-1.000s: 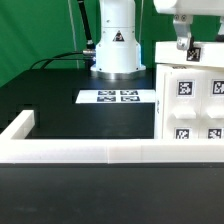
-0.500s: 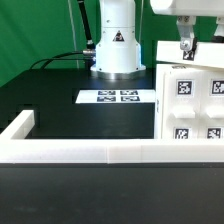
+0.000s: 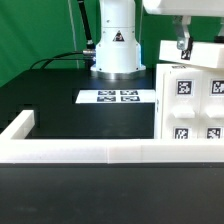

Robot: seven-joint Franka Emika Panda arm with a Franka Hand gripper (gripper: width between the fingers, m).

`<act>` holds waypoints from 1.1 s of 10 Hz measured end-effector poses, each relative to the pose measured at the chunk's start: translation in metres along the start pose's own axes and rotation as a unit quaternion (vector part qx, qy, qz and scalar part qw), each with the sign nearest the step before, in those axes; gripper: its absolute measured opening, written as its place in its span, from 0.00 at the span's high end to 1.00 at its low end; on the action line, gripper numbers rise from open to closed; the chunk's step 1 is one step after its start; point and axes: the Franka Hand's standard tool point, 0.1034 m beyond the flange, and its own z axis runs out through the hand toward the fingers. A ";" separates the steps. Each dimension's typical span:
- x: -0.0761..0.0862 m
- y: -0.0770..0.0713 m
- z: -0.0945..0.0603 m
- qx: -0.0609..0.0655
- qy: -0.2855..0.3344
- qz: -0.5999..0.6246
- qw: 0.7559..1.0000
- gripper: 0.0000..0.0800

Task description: Assemble cabinet

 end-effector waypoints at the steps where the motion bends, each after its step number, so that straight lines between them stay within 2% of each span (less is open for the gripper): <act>1: 0.000 0.001 0.000 0.000 0.001 0.053 0.999 0.31; 4: 0.001 0.001 0.001 0.003 0.006 0.198 0.980 0.30; 7: 0.003 0.000 0.001 0.007 0.014 0.336 0.942 0.30; 11: 0.003 0.001 0.001 0.009 0.012 0.461 0.887 0.30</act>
Offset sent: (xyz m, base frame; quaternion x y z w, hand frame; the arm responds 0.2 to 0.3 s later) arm -0.0029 -0.0041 0.0021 0.0033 0.0184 0.2653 0.9640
